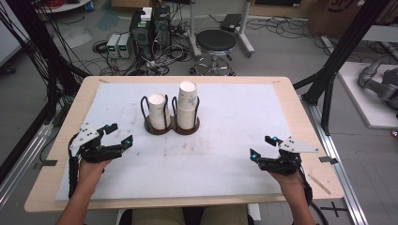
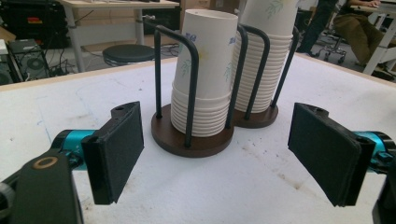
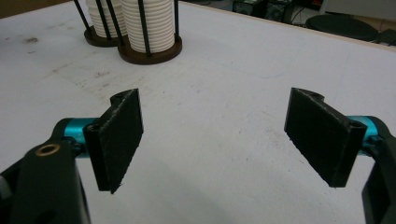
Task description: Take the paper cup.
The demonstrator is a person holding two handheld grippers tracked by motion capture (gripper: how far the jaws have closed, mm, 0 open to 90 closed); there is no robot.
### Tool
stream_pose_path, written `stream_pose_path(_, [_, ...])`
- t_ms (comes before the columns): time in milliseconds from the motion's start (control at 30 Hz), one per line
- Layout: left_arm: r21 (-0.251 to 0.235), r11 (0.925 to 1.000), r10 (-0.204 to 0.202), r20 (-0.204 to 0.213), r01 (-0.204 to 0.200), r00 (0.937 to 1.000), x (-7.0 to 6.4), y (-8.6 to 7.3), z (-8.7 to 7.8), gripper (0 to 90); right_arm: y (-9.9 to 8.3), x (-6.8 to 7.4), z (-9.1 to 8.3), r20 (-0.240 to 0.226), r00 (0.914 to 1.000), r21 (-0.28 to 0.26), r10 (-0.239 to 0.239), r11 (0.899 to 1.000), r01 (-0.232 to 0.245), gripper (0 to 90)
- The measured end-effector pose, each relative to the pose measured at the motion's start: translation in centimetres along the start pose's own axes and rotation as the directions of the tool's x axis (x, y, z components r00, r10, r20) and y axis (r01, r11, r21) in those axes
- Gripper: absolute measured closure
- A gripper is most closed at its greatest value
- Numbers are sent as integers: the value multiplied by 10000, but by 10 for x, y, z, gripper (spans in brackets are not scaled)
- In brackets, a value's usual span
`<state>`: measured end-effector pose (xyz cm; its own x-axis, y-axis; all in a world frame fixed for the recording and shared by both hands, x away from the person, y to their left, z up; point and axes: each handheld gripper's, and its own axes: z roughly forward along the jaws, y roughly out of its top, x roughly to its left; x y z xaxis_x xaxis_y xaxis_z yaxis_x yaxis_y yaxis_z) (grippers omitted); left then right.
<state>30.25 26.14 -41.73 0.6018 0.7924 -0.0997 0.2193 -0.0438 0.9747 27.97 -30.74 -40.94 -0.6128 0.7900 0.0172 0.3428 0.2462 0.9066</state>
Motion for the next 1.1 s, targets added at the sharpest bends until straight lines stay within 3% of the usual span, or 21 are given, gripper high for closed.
stream_pose_path(100, [-45, 9998, -178, -32, 177, 9998, 2, -1, 2, 180, -1, -1, 0, -15, 10000, -9, 66, 10000, -66, 200])
stream_pose_path(467, [-111, 9999, -66, 160, 67, 9999, 0, 4, 4, 179, -2, -2, -1, -100, 9997, 75, 232, 9997, -232, 201])
stream_pose_path(533, [-22, 10000, 72, 201, -72, 9998, -1, 6, 6, 180, -2, 0, -2, -100, 9996, 72, 253, 9997, -253, 200])
stream_pose_path(600, [257, 9997, -7, 203, 2, 9998, 3, 8, 12, 180, -1, 1, -2, -69, 9998, 65, 171, 9998, -170, 200])
stream_pose_path(700, [262, 9996, -98, 260, 91, 9996, 5, 11, 15, 179, 0, 2, -2, -70, 9999, 108, 146, 9998, -145, 201])
stream_pose_path(833, [286, 9995, -157, 543, 141, 9984, 7, 22, 26, 178, 0, 2, 1, -122, 9999, 151, 113, 9998, -111, 200])
stream_pose_path(1100, [562, 9982, 149, 962, -204, 9953, 10, 52, 52, 178, -2, 0, 4, -234, 9996, 333, 172, 9993, -164, 201])
